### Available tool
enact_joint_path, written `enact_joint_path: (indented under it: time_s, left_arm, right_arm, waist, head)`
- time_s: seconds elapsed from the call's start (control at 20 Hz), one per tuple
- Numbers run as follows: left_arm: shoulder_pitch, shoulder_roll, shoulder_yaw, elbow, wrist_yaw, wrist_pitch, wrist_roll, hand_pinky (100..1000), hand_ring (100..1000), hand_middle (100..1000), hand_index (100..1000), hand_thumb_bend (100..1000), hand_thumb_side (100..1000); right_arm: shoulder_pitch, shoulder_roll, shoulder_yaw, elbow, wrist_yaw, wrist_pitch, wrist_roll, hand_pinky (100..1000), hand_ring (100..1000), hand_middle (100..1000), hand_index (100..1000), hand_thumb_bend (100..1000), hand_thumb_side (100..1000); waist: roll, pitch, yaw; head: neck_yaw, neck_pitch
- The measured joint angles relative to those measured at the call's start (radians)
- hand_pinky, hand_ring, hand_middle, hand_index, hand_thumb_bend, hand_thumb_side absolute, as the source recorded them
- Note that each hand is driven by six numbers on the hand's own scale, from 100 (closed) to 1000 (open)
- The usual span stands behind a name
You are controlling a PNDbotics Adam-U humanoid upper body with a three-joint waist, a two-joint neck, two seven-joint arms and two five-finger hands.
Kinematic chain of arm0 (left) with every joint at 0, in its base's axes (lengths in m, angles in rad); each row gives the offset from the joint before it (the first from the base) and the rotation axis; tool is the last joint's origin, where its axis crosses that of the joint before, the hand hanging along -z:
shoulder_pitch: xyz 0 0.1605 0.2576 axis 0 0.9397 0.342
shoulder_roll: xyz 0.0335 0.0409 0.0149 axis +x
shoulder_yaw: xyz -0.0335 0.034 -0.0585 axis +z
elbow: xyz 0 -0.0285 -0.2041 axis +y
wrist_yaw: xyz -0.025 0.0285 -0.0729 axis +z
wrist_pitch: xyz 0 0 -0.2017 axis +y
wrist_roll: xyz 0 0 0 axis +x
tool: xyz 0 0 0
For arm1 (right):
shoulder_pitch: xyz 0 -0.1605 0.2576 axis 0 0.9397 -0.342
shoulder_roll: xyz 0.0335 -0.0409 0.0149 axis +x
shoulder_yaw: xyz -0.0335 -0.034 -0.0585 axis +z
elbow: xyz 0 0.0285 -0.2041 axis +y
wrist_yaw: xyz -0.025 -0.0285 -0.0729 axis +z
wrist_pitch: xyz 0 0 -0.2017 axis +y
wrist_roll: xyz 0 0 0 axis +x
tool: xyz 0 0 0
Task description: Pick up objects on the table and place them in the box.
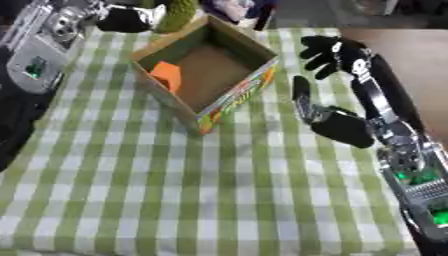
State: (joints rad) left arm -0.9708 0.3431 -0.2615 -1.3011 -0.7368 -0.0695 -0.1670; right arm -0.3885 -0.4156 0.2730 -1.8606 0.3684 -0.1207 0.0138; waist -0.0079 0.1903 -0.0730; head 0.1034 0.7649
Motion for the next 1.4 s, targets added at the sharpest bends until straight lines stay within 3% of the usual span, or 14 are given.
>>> enact_joint_path:
  time_s: [0.2, 0.35, 0.4, 0.45, 0.55, 0.7, 0.8, 1.0, 1.4]
  left_arm:
    - [-0.028, -0.074, 0.012, 0.127, -0.076, -0.019, 0.018, 648, 577, 545, 661, 227, 287]
    - [-0.037, -0.113, 0.025, 0.26, -0.152, -0.07, 0.063, 658, 610, 595, 702, 280, 325]
    - [-0.037, -0.123, 0.03, 0.299, -0.176, -0.089, 0.078, 681, 676, 690, 779, 376, 400]
    - [-0.037, -0.131, 0.033, 0.332, -0.197, -0.106, 0.089, 696, 704, 731, 812, 432, 442]
    - [-0.037, -0.143, 0.037, 0.38, -0.232, -0.137, 0.102, 718, 738, 776, 852, 475, 474]
    - [-0.03, -0.152, 0.036, 0.411, -0.263, -0.172, 0.107, 760, 786, 840, 906, 672, 617]
    - [-0.022, -0.152, 0.035, 0.409, -0.272, -0.186, 0.107, 778, 804, 859, 924, 757, 673]
    - [-0.002, -0.149, 0.025, 0.36, -0.255, -0.197, 0.103, 794, 820, 881, 937, 801, 712]
    - [0.072, -0.079, 0.007, 0.129, -0.086, -0.16, 0.073, 779, 797, 843, 915, 782, 707]
  right_arm:
    - [-0.007, 0.007, 0.006, 0.0, -0.002, -0.002, 0.005, 583, 665, 688, 859, 100, 380]
    - [-0.007, 0.007, 0.006, 0.0, -0.005, -0.003, 0.008, 583, 665, 687, 859, 100, 380]
    - [-0.007, 0.007, 0.007, 0.0, -0.005, -0.003, 0.009, 583, 665, 687, 859, 100, 380]
    - [-0.007, 0.007, 0.007, 0.0, -0.006, -0.003, 0.01, 583, 665, 687, 859, 100, 380]
    - [-0.007, 0.008, 0.008, 0.0, -0.007, -0.003, 0.01, 583, 665, 687, 859, 100, 380]
    - [-0.007, 0.008, 0.01, 0.0, -0.007, -0.002, 0.011, 583, 665, 687, 859, 100, 380]
    - [-0.007, 0.008, 0.01, 0.0, -0.007, -0.002, 0.011, 583, 665, 687, 859, 100, 380]
    - [-0.007, 0.008, 0.01, 0.0, -0.007, -0.002, 0.011, 584, 665, 687, 848, 100, 380]
    - [-0.005, 0.008, 0.011, 0.0, -0.007, -0.002, 0.012, 583, 665, 686, 854, 100, 381]
  waist:
    - [0.0, 0.0, -0.016]
    - [0.0, -0.001, -0.021]
    - [0.0, -0.001, -0.021]
    - [-0.001, -0.001, -0.021]
    - [-0.001, -0.002, -0.02]
    - [-0.003, -0.002, -0.017]
    - [-0.006, -0.002, -0.013]
    - [-0.007, -0.002, -0.008]
    - [-0.006, -0.002, 0.004]
  head:
    - [0.012, 0.0]
    - [0.016, 0.0]
    - [0.018, 0.0]
    - [0.018, 0.0]
    - [0.018, 0.0]
    - [0.018, 0.0]
    - [0.018, 0.0]
    - [0.017, 0.0]
    - [0.003, 0.0]
